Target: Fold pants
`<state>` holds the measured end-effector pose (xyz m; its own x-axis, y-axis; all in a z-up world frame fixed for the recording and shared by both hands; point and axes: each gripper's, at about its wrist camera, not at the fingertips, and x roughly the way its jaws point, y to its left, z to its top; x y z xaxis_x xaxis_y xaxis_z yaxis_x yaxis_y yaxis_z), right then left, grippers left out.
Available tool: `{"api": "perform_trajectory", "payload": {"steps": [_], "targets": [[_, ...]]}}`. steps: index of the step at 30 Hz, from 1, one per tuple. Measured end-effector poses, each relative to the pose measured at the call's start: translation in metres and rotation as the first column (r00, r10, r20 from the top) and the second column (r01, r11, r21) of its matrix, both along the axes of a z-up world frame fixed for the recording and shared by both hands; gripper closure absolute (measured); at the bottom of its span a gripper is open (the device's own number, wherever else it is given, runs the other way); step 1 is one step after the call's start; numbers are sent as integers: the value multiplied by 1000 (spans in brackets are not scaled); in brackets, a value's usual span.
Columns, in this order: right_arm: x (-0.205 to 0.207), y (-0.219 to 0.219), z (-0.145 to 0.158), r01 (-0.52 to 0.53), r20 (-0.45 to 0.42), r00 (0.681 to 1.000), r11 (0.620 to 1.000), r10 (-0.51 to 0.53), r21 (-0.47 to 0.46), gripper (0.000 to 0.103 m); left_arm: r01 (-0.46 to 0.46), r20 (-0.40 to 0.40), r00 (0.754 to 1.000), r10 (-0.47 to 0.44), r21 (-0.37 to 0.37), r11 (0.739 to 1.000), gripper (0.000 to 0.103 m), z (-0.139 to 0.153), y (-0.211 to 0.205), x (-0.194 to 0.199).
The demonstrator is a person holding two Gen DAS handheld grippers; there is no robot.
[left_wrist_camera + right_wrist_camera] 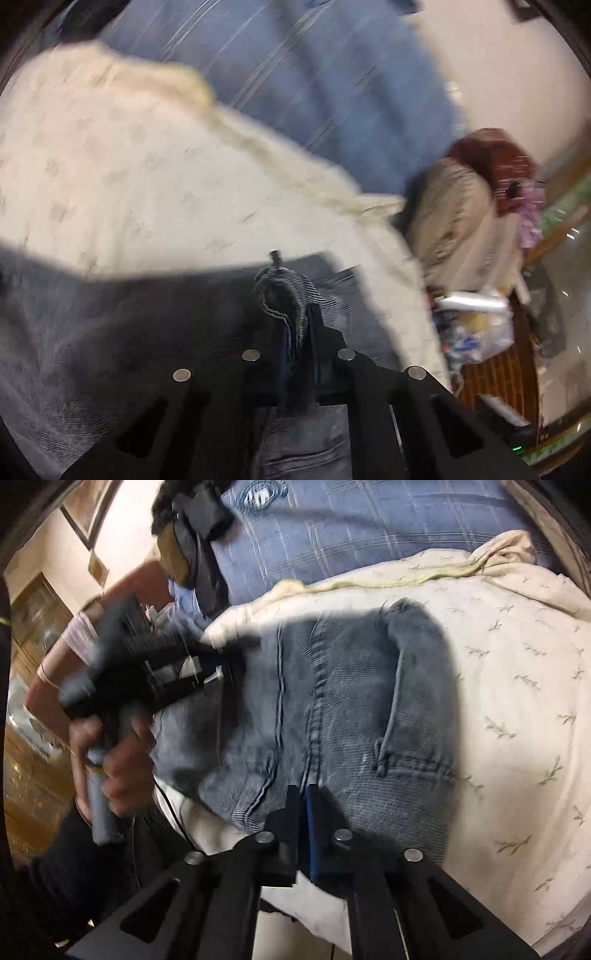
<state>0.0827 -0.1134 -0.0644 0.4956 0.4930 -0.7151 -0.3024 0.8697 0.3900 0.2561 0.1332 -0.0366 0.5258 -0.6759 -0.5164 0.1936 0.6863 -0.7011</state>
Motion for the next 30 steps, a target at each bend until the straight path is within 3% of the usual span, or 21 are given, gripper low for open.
{"api": "perform_trajectory", "payload": {"steps": [2, 4, 6, 7, 8, 10, 12, 15, 18, 20, 22, 25, 27, 30], "targets": [[0, 9, 8, -38, 25, 999, 999, 37, 12, 101, 13, 65, 998, -11, -27, 1000, 96, 23, -3, 0], [6, 14, 1, -31, 2, 1000, 1000, 31, -3, 101, 15, 55, 998, -14, -17, 1000, 96, 27, -5, 9], [15, 16, -14, -23, -48, 999, 999, 22, -22, 103, -21, 5, 1000, 20, 112, 993, 97, 7, -12, 21], [23, 18, -21, -18, -69, 998, 999, 16, -33, 103, -52, -26, 998, 59, 222, 974, 97, -12, -14, 25], [25, 18, -24, -24, -80, 997, 999, 22, -27, 103, -60, -55, 996, 75, 240, 969, 97, -25, -12, 26], [23, 19, -21, -31, -71, 997, 999, 29, -31, 103, -86, -108, 989, 101, 138, 987, 95, -43, -3, 23], [22, 18, -23, -28, -67, 997, 999, 25, -39, 103, -92, -112, 989, 101, 77, 993, 95, -35, 2, 19], [19, 15, -18, -23, -66, 998, 1000, 23, 10, 99, -92, -44, 994, 96, 80, 993, 91, -14, 5, 11], [6, 16, 4, -36, 35, 999, 997, 34, 62, 87, -98, -30, 994, 102, 110, 989, 90, -12, 12, -3], [2, 28, 12, -41, 67, 997, 999, 39, 33, 86, -110, -37, 993, 114, 91, 990, 90, -13, 20, -12], [13, 48, 14, -72, 55, 996, 997, 71, 29, 86, -109, -46, 993, 112, 59, 992, 90, -13, 27, -22], [30, 74, 4, -104, 31, 994, 994, 103, 27, 87, -117, -39, 992, 120, 68, 991, 90, -15, 33, -32], [45, 94, -31, -109, -66, 992, 992, 105, -68, 89, -134, -39, 990, 137, 77, 988, 90, -16, 41, -33], [38, 96, -34, -122, -52, 992, 989, 118, -83, 89, -169, -53, 984, 173, 64, 984, 84, -13, 56, -40]]}}
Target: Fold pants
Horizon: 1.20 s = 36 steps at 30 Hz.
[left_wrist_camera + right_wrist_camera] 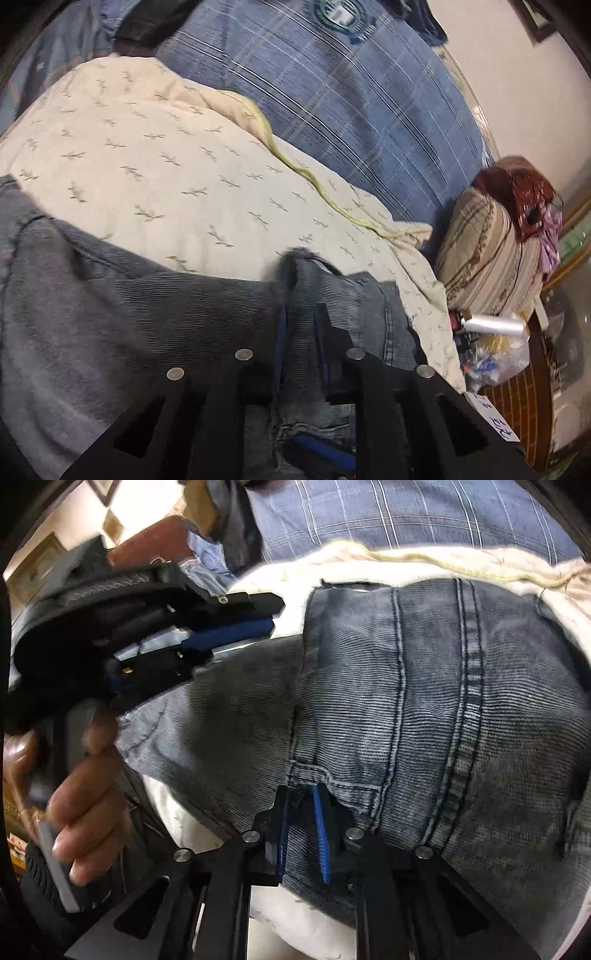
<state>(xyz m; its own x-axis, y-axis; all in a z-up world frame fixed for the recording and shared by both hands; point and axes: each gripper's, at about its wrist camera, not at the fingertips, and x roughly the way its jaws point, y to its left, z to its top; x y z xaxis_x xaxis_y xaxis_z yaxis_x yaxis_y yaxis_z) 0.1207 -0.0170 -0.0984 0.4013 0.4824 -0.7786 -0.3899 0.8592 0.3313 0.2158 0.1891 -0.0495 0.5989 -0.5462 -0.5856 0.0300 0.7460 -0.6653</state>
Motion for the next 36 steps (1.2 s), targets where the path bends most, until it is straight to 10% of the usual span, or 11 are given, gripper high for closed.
{"api": "perform_trajectory", "payload": {"steps": [7, 11, 19, 25, 30, 36], "targets": [[-10, 13, 39, -31, 76, 997, 993, 23, 114, 49, -178, -19, 984, 177, -49, 983, 65, 14, 55, -43], [-2, 42, 35, -65, 57, 997, 989, 58, 131, 47, -359, -74, 933, 352, -112, 927, 59, 13, 90, -103], [-7, 61, 19, -74, 16, 997, 988, 73, 134, 45, -710, -304, 698, 649, -173, 682, 52, -35, 134, -188], [-7, 56, 24, -67, 23, 998, 986, 65, 154, 45, -702, -369, 684, 630, -99, 705, 57, -60, 145, -169], [-7, 50, 27, -56, 25, 998, 982, 52, 179, 45, -781, -360, 602, 713, -79, 620, 60, -47, 147, -203], [-8, 52, 24, -65, 18, 998, 982, 62, 179, 45, -753, -349, 625, 698, -33, 658, 59, -52, 146, -171]]}}
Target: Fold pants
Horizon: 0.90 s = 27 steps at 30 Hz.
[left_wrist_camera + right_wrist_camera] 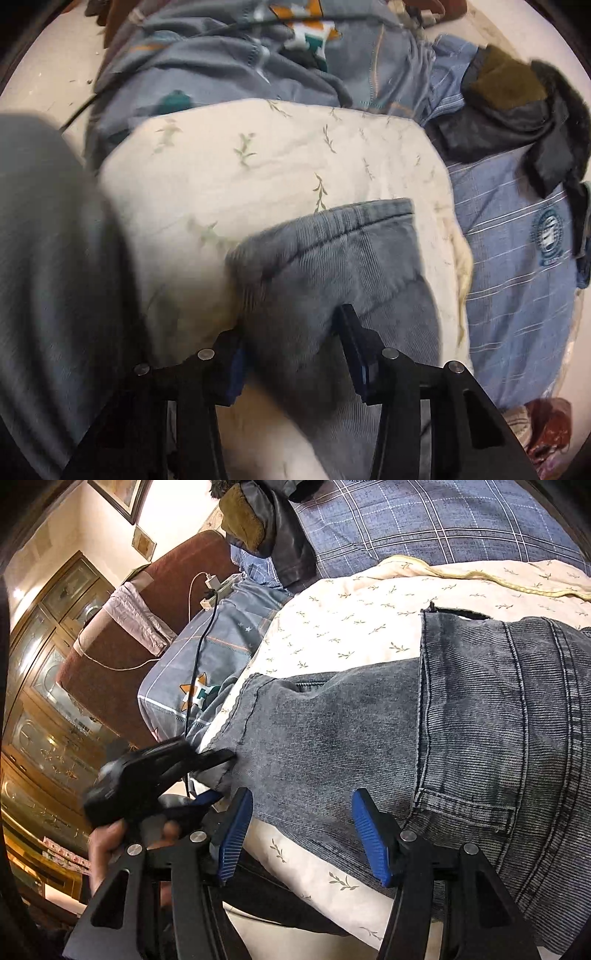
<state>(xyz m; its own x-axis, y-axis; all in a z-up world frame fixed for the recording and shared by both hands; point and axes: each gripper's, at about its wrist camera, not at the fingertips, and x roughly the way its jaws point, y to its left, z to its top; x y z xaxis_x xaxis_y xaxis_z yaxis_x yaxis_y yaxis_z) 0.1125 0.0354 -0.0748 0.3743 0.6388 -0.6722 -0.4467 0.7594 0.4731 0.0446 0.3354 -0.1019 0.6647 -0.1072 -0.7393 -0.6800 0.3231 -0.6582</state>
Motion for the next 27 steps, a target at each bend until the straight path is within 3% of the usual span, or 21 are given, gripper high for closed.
{"api": "perform_trajectory", "payload": {"steps": [2, 4, 8, 11, 14, 16, 18, 20, 22, 25, 26, 27], "targets": [[-1, 0, 1, 0, 4, 1000, 1000, 0, -1, 45, -25, 8, 1000, 25, 6, 1000, 62, 3, 2, 4], [-1, -2, 2, 4, 7, 1000, 1000, -4, 4, 45, -4, 20, 1000, 3, 39, 999, 89, 10, -3, 7], [1, -8, -1, 15, 0, 1000, 1000, -15, 20, 45, 53, 102, 992, -71, 177, 983, 90, 36, -17, 2], [4, -12, -5, 20, -17, 1000, 999, -20, 38, 45, 101, 76, 990, -120, 212, 972, 86, 38, -28, 19], [5, -18, -6, 28, -31, 999, 997, -26, 65, 45, 150, 46, 985, -166, 240, 959, 89, 33, -33, 30], [5, -25, -2, 38, -22, 999, 996, -36, 84, 45, 128, 99, 982, -163, 292, 948, 91, 49, -42, 30], [5, -36, 6, 48, -8, 999, 992, -47, 113, 45, 135, 191, 955, -226, 399, 907, 91, 80, -64, 23], [5, -54, 16, 67, 6, 998, 986, -69, 154, 45, 155, 250, 909, -334, 540, 827, 91, 116, -98, 15], [5, -74, 25, 86, 24, 995, 979, -92, 182, 45, 191, 284, 842, -459, 639, 745, 91, 146, -135, 10], [1, -114, 45, 136, 70, 985, 965, -155, 225, 45, 261, 280, 717, -639, 741, 618, 91, 176, -196, 9], [-1, -129, 51, 161, 83, 979, 955, -186, 248, 45, 300, 263, 658, -706, 768, 566, 91, 181, -223, 10], [-3, -143, 56, 186, 89, 972, 944, -217, 273, 45, 320, 255, 626, -737, 778, 541, 91, 180, -236, 11]]}}
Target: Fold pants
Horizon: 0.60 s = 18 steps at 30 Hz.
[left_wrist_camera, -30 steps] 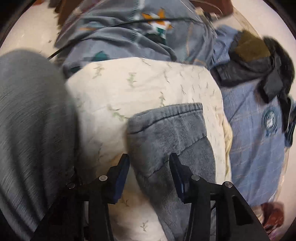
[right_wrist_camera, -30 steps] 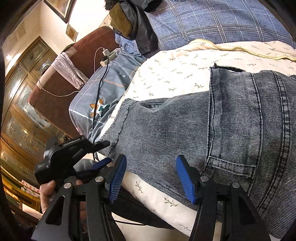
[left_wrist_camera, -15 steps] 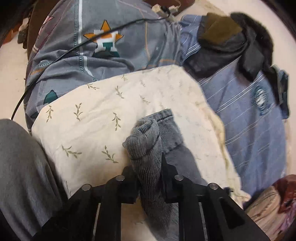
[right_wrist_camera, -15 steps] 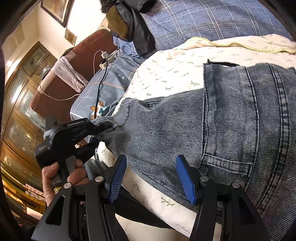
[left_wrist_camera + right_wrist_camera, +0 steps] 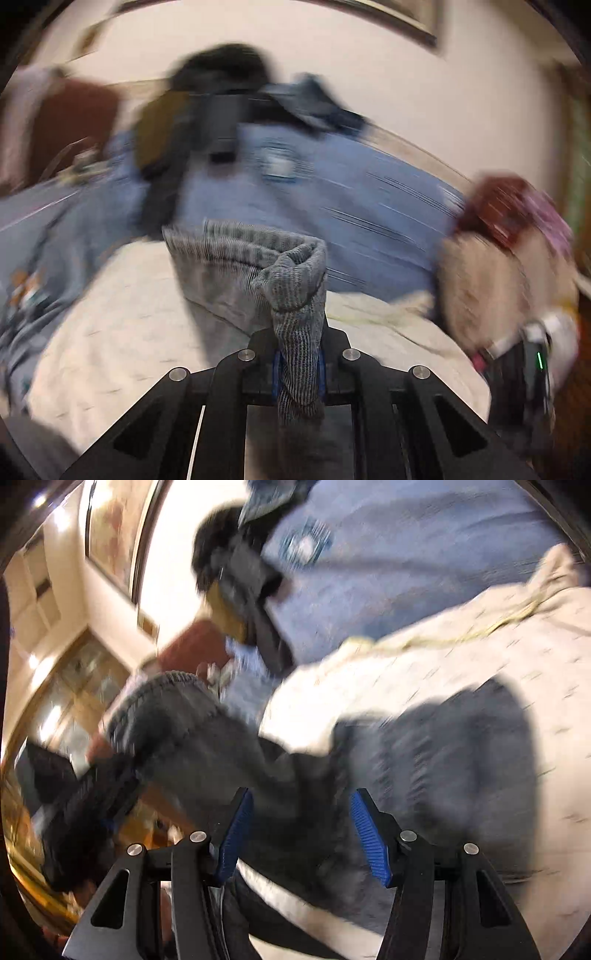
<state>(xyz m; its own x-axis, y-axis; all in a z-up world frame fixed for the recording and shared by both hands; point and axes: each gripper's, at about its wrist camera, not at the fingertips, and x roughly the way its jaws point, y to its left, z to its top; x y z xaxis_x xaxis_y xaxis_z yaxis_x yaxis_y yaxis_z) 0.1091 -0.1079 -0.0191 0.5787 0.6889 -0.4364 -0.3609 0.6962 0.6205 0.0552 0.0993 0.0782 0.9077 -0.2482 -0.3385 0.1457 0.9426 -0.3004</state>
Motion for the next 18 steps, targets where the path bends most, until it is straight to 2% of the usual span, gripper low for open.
{"api": "perform_trajectory", "payload": {"steps": [2, 4, 6, 8, 9, 11, 12, 13, 15, 18], "targets": [[-3, -29, 5, 52, 14, 999, 997, -53, 59, 44, 130, -32, 991, -128, 53, 990, 91, -9, -42, 8], [-6, -60, 6, 116, 19, 993, 987, -118, 108, 42, 248, -91, 967, -239, 112, 962, 90, -30, -81, 18], [-4, -86, 2, 177, 0, 984, 974, -179, 141, 42, 355, -186, 927, -327, 146, 923, 90, -64, -114, 30], [-3, -102, -5, 217, -24, 976, 962, -216, 164, 42, 428, -276, 883, -379, 145, 892, 90, -93, -132, 39], [-1, -108, -9, 233, -38, 972, 958, -230, 167, 42, 446, -299, 871, -390, 149, 883, 88, -103, -137, 39], [2, -109, -12, 236, -54, 972, 958, -231, 163, 42, 441, -278, 880, -385, 177, 880, 86, -108, -139, 35], [5, -106, -13, 219, -61, 975, 962, -212, 163, 42, 439, -268, 883, -386, 179, 881, 81, -106, -137, 35], [6, -102, -14, 204, -64, 979, 966, -196, 157, 42, 443, -269, 880, -392, 168, 880, 76, -105, -135, 38], [8, -94, -14, 175, -61, 984, 975, -169, 134, 42, 451, -280, 873, -400, 147, 880, 75, -103, -135, 32], [12, -79, -17, 148, -96, 985, 989, -145, 21, 42, 473, -272, 864, -423, 152, 868, 72, -99, -126, 24]]}}
